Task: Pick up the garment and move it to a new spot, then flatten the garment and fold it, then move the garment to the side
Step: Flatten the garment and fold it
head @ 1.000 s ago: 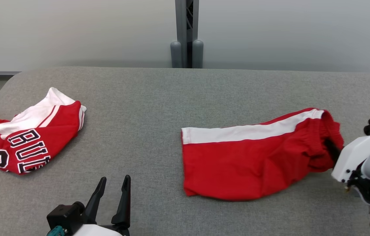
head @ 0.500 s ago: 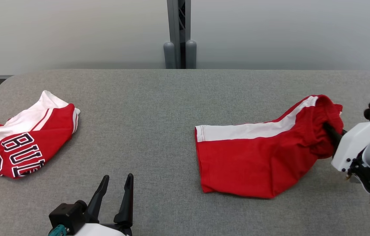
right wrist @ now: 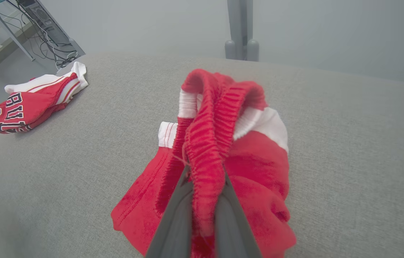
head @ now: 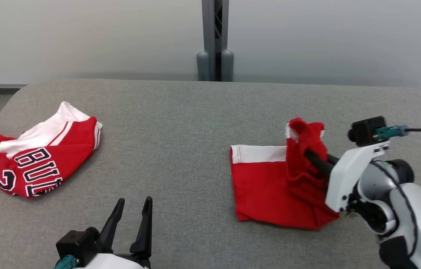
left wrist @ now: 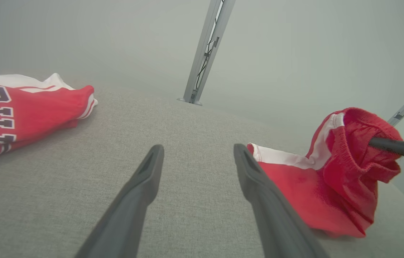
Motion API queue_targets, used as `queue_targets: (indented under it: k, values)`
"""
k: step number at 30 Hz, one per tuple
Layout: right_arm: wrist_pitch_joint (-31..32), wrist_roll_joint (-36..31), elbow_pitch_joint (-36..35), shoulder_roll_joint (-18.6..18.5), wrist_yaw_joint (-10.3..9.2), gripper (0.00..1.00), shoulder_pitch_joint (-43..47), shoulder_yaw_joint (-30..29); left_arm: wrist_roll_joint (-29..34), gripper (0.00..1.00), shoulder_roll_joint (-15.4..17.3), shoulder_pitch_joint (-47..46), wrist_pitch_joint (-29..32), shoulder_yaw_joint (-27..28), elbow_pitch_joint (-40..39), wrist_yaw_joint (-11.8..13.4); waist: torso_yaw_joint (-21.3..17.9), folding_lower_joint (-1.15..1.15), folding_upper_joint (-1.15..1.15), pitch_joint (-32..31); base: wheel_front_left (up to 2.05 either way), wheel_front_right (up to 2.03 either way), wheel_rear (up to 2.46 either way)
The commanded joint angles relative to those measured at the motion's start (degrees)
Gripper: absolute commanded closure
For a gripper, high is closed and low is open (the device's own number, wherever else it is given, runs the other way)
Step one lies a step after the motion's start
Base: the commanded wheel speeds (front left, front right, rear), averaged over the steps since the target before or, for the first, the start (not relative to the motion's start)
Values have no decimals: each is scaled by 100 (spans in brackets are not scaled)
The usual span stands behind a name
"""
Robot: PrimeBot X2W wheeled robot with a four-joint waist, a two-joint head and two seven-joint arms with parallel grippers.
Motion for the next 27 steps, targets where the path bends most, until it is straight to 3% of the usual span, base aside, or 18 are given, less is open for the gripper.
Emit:
queue_targets:
  k: [1,11,22,23,26,27]
  values:
    - [0,-42,49,52,1,100,-27,32,5,0,24,-94,0,7,4,8,46,0,0,-7,0,0,0]
    - [-234,-348,1133,729,1,100,-395,347,15,0,-72,-201,1,-66,91,-77,389,0,0,-6,0,0,0]
    - [-659,-899,2581,904,1,100,-813,585,20,0,-172,-195,-34,-86,241,-171,574,0,0,-45,0,0,0]
    - [-712,-859,2654,909,1,93,-829,648,24,0,-180,-195,-37,-90,253,-177,582,0,0,-56,0,0,0]
    - [-820,-674,2810,911,1,51,-873,887,29,0,-198,-183,-33,-96,275,-188,587,0,0,-91,0,0,0]
    - [-849,-609,2851,906,1,20,-896,973,31,0,-201,-175,-36,-96,280,-194,583,0,0,-101,0,0,0]
